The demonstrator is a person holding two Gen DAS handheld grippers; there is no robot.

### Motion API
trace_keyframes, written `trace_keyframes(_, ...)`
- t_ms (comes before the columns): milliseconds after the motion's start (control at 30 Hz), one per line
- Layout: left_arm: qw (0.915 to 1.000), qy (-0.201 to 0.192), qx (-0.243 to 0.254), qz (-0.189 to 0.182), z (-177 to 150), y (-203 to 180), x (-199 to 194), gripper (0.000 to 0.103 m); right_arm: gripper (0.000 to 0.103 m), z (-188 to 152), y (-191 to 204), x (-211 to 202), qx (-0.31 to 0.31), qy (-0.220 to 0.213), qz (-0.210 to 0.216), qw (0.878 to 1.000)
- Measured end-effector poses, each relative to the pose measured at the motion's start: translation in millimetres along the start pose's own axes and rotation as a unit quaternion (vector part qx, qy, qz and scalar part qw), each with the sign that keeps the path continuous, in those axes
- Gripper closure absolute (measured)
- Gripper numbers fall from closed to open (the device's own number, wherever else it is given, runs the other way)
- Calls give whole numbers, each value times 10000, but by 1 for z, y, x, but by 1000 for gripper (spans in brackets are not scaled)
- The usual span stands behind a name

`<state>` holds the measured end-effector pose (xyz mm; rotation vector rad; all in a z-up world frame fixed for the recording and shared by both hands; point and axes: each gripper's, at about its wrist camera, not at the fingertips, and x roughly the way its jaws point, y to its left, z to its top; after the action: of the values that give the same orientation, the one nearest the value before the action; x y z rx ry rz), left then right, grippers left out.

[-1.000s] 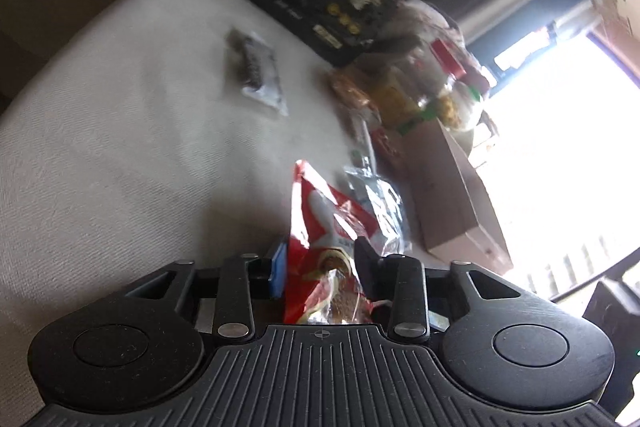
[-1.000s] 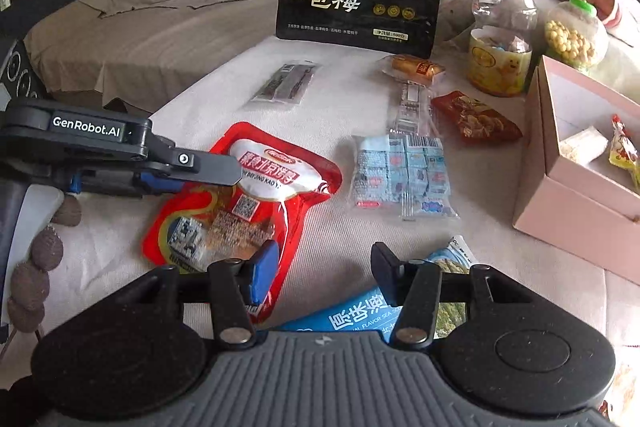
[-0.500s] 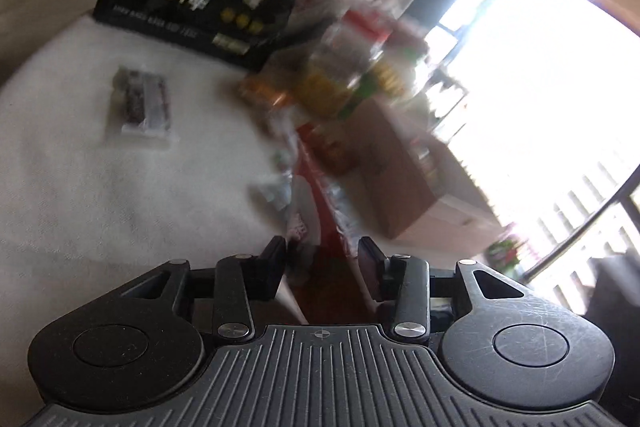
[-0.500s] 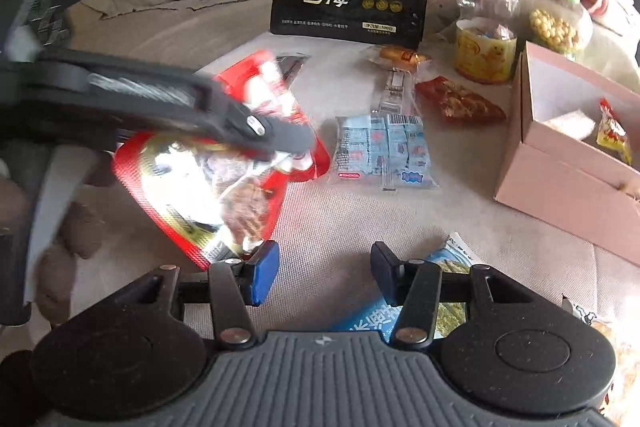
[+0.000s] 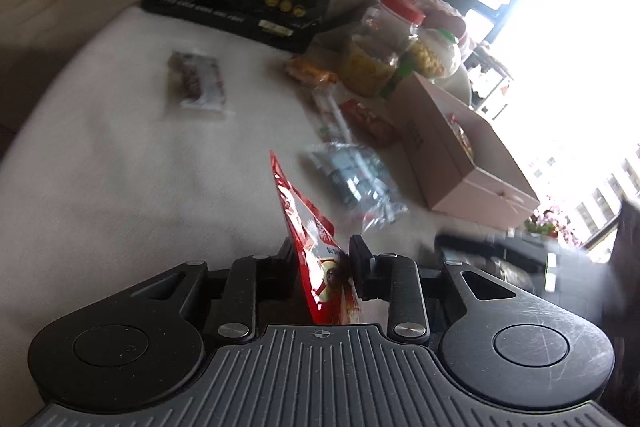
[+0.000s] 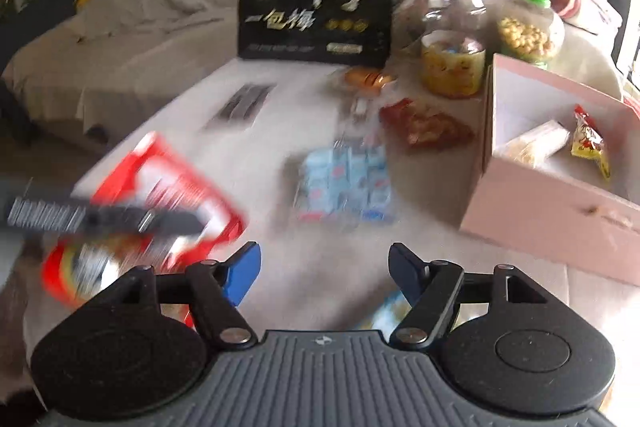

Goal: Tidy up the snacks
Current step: 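Grasp the blue-white candy-cube packet with the right tool while the left tool holds the red pouch, then carry both snacks to the pink box and open the left tool to drop the red pouch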

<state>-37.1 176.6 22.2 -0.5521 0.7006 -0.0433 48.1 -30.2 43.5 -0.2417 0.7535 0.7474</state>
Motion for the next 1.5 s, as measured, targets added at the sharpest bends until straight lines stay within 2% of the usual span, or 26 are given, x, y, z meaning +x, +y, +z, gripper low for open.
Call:
trace_keyframes(167, 9994, -49, 148, 309, -7, -4, -17, 71, 26, 34, -1, 26, 86, 62, 38, 9999)
trace_keyframes(267, 9992, -16, 197, 336, -9, -5, -22, 71, 26, 49, 2, 51, 21, 183, -85, 9998)
trace_keyframes(400, 9992, -12, 201, 332, -11, -3, -24, 71, 26, 56, 0, 81, -87, 356, -420, 9984)
trace_keyframes(467, 9993, -20, 206, 316, -13, -3, -25, 71, 24, 56, -3, 91, -23, 483, -434, 9979)
trace_keyframes(567, 9994, -33, 189, 284, -14, -1, -26, 71, 23, 56, -7, 90, 86, 453, -371, 9982)
trace_keyframes(667, 9996, -43, 149, 255, -15, 1, -26, 71, 38, 55, -6, 83, 114, 500, -274, 9983)
trace_keyframes(733, 9996, -54, 132, 245, -15, 2, -27, 71, 43, 54, -6, 75, 130, 578, -147, 9981)
trace_keyframes(833, 9996, -46, 110, 250, -14, 2, -25, 71, 43, 48, -3, 60, 201, 588, 132, 9980)
trace_keyframes(1000, 9994, -62, 159, 314, -15, -2, -27, 71, 43, 30, 7, 27, 12, 551, 292, 9981)
trace_keyframes(1333, 9998, -75, 139, 85, -19, -4, -28, 73, 43, -8, 0, -24, -102, 685, -58, 9976)
trace_keyframes(1500, 9995, -29, 296, -60, -21, -19, -29, 75, 43, -20, -14, -55, 8, 392, -412, 9984)
